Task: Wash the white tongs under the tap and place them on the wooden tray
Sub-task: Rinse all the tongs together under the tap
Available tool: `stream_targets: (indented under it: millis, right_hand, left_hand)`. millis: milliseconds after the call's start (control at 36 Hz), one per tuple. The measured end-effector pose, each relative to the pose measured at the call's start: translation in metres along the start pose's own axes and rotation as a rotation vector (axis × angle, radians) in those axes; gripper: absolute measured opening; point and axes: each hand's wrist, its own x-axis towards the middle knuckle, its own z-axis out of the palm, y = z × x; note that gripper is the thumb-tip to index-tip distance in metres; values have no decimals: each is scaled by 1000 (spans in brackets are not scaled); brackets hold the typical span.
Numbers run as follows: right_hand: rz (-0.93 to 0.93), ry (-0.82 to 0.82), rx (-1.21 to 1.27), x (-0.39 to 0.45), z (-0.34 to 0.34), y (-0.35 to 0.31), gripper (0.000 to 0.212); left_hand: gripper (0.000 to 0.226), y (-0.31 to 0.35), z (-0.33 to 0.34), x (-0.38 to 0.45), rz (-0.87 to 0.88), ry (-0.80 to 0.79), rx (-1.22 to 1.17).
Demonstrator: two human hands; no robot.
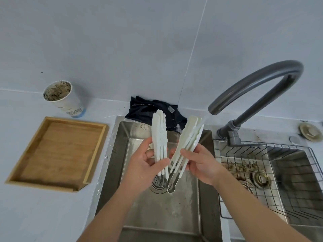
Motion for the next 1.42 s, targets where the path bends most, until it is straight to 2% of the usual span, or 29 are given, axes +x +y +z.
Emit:
stream_targets:
  millis: [222,500,806,972,1111,1417]
  right_hand:
    - [30,-40,-19,-5,3,-6,47]
    - [8,-103,-107,2,17,-26,30]
    - [-28,-48,-160,-1,13,-33,38]
    - [-62,-34,-171,-10,9,-31,41]
    - [-85,-24,-178,-14,9,-31,34]
    - [-126,-11,-129,-21,0,-33,42]
  left_hand:
    - [66,1,-7,-19,-15,10,1]
    - [59,2,-23,-23,10,50,-43]
    - [55,0,-18,-11,-1,40,-73]
    - [46,-6,-12,-10,-42,37,-46]
    - [41,-7,-11,-10,-30,42,-28]
    - [46,-1,-8,2,-25,10,-66]
